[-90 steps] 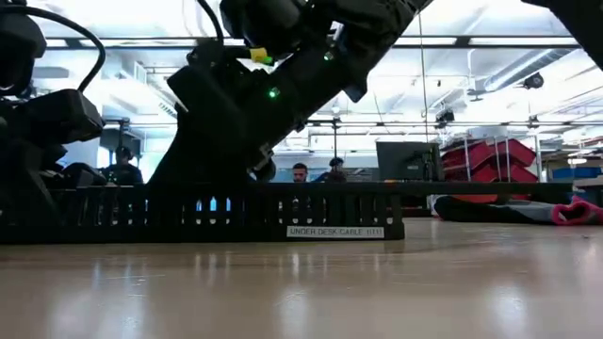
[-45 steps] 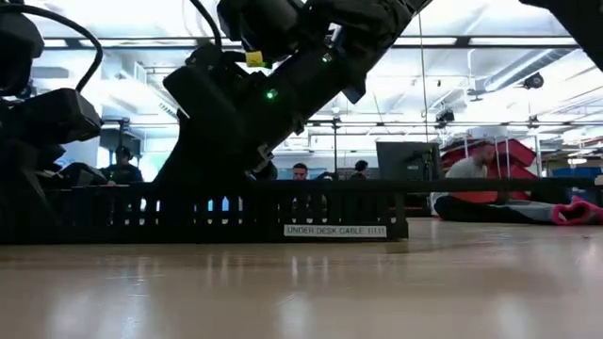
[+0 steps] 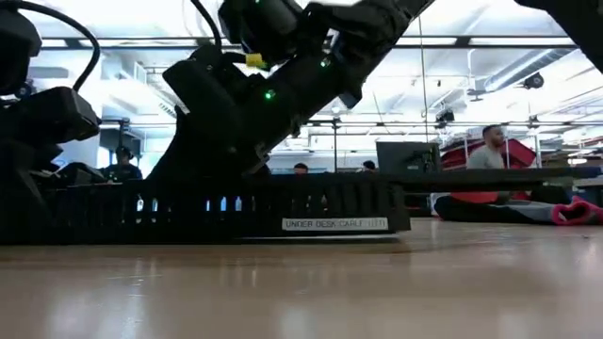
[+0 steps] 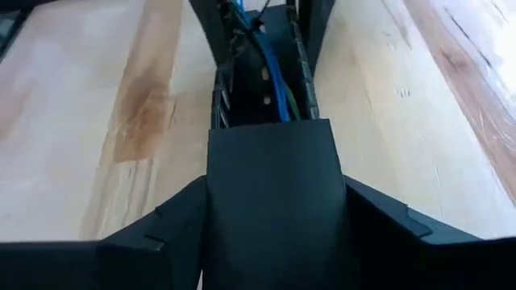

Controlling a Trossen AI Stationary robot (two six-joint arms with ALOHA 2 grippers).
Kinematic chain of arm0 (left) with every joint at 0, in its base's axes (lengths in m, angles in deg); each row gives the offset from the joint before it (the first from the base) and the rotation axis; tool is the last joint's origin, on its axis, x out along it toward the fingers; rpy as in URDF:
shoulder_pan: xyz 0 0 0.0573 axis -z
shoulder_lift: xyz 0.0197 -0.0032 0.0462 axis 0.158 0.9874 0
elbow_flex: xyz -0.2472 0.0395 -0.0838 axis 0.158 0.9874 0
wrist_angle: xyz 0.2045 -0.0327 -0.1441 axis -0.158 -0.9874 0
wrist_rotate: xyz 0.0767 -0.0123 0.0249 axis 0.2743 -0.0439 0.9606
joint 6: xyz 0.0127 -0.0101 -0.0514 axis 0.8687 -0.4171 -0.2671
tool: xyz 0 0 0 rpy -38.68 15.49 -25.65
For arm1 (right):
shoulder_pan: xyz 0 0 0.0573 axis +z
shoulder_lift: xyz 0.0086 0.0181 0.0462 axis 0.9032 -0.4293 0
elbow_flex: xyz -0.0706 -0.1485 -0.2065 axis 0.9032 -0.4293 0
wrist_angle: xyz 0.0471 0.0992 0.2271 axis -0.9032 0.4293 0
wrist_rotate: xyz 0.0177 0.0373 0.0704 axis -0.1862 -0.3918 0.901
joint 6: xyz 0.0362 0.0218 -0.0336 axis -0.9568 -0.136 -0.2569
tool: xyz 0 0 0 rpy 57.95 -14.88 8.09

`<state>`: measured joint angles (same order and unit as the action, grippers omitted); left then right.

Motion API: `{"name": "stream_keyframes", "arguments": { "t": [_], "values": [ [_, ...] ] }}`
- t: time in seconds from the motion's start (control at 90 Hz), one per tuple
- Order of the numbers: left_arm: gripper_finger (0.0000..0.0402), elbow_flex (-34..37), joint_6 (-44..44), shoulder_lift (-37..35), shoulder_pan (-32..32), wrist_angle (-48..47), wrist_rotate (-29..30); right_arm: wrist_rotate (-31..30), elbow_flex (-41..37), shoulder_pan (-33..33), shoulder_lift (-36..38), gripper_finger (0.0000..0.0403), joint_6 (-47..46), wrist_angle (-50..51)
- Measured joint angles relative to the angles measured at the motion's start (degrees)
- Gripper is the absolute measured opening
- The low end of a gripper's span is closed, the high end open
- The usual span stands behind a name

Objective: Ziptie cables
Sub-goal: Close the black cable duct

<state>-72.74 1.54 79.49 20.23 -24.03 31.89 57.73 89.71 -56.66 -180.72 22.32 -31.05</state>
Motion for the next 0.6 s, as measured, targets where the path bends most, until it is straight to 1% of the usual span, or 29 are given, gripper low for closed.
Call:
{"name": "stream_keyframes", "arguments": {
  "t": [0.178, 0.433, 0.6],
  "values": [
    [0.0208, -0.1, 0.3, 0.2, 0.0, 0.5, 0.1, 0.3, 0.2, 0.7, 0.0, 0.0219, 0.4, 1.4],
    [0.0208, -0.2, 1.0, 0.2, 0.0, 0.7, 0.1, 2.4, 0.2, 1.1, 0.0, 0.0218, 0.8, 1.4],
    [0.0208, -0.2, 1.6, 0.2, 0.0, 2.9, 0.0, 1.9, 0.2, 1.1, -0.1, 0.0218, -0.4, 1.4]
  ]
}}
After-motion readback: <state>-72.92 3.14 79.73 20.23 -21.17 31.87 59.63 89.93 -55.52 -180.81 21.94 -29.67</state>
